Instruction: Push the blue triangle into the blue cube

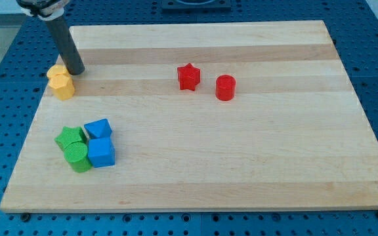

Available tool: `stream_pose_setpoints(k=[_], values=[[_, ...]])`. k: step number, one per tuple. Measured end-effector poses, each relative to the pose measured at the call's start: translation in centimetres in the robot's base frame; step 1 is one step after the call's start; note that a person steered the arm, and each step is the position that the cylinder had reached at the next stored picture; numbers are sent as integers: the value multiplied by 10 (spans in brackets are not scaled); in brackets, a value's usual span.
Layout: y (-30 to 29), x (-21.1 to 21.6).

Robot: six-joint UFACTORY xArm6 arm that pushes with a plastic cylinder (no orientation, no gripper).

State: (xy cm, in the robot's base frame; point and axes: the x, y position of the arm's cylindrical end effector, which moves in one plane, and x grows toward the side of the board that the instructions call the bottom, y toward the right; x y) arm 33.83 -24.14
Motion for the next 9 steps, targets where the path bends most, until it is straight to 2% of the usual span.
stream_pose_setpoints(k=[2, 3, 9], values=[[59, 16], [59, 41], [59, 83]])
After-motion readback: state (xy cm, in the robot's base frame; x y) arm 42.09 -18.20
